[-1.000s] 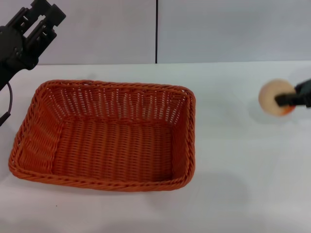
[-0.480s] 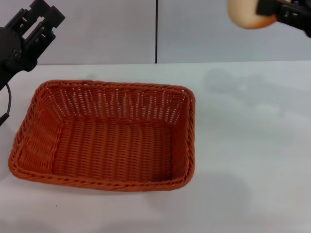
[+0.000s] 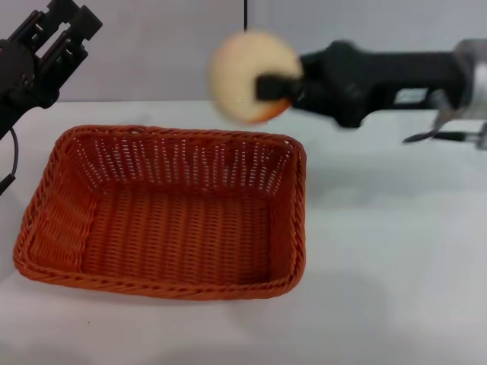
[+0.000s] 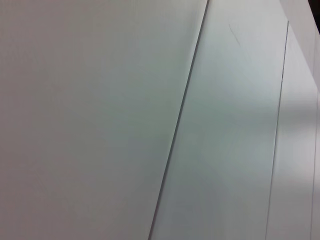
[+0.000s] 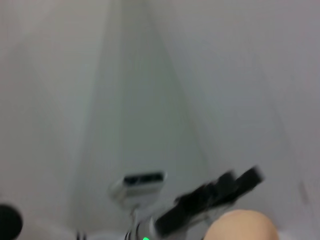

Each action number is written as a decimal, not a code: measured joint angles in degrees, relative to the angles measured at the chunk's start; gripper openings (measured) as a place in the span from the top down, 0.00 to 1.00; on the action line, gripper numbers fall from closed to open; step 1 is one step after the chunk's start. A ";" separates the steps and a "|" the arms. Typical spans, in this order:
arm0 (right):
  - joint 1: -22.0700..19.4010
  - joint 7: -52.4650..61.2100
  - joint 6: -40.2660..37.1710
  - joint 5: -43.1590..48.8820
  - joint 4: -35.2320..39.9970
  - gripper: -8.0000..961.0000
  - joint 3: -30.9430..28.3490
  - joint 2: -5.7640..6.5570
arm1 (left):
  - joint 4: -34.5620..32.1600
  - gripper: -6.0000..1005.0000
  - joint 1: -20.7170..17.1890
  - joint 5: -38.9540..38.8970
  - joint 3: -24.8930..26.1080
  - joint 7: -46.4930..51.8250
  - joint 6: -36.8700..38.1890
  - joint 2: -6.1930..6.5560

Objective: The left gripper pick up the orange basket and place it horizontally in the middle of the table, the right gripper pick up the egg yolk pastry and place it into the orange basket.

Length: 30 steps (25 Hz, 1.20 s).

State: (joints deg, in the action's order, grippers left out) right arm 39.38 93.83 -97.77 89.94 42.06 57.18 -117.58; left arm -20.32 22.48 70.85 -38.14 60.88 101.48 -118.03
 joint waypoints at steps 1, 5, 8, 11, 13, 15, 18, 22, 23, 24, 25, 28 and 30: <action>0.63 -0.03 0.88 0.18 -0.46 0.92 2.14 -0.09 | 0.00 0.45 0.00 0.00 0.00 0.00 0.00 0.00; 1.33 0.86 4.93 0.63 -0.39 0.92 6.89 -0.48 | 0.07 0.45 0.06 0.04 0.00 -0.01 -0.02 0.00; 0.85 0.87 5.24 0.65 -0.18 0.90 6.85 -0.54 | 0.17 0.45 -0.18 0.04 0.00 -0.01 0.01 0.00; 0.12 0.89 4.93 0.64 0.33 0.81 6.69 -0.51 | 0.19 0.45 -0.30 0.06 0.00 -0.05 0.00 0.00; -0.47 0.90 4.85 0.44 0.76 0.76 6.69 -0.38 | 0.20 0.45 -0.30 0.07 0.00 -0.05 -0.01 -0.02; -0.94 0.92 4.63 0.24 0.99 0.66 6.49 -0.28 | 0.20 0.45 -0.31 0.09 0.00 -0.03 -0.02 -0.04; -1.92 0.92 3.62 0.05 2.03 0.52 5.88 -0.23 | 0.20 0.45 -0.32 0.15 0.00 0.00 -0.03 -0.13; -5.78 0.67 2.28 -0.10 6.40 0.36 3.57 -0.83 | 0.29 0.45 -0.27 0.18 0.00 0.02 -0.02 -0.22; -5.78 0.67 2.28 -0.10 6.40 0.32 3.57 -0.83 | 0.29 0.45 -0.27 0.18 0.00 0.02 -0.04 -0.25; -6.78 0.37 2.06 -0.15 7.18 0.28 2.80 -0.99 | 0.29 0.45 -0.26 0.14 0.00 0.03 -0.04 -0.28; -7.86 -0.23 1.89 -0.24 7.73 0.24 1.62 -1.11 | 0.29 0.45 -0.26 0.09 0.00 0.02 -0.06 -0.28; -10.71 -4.07 1.32 -2.11 7.43 0.19 -1.83 -1.20 | 0.29 0.45 -0.24 0.03 0.04 -0.12 -0.06 -0.29; -13.38 -8.76 0.84 -4.95 6.59 0.19 -4.16 -1.21 | 0.69 0.45 -0.15 -0.05 0.44 -0.46 -0.13 -0.26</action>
State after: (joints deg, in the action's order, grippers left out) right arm 26.00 85.07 -96.93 84.99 48.65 53.01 -118.79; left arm -19.63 22.33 70.80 -37.70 60.42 101.34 -118.29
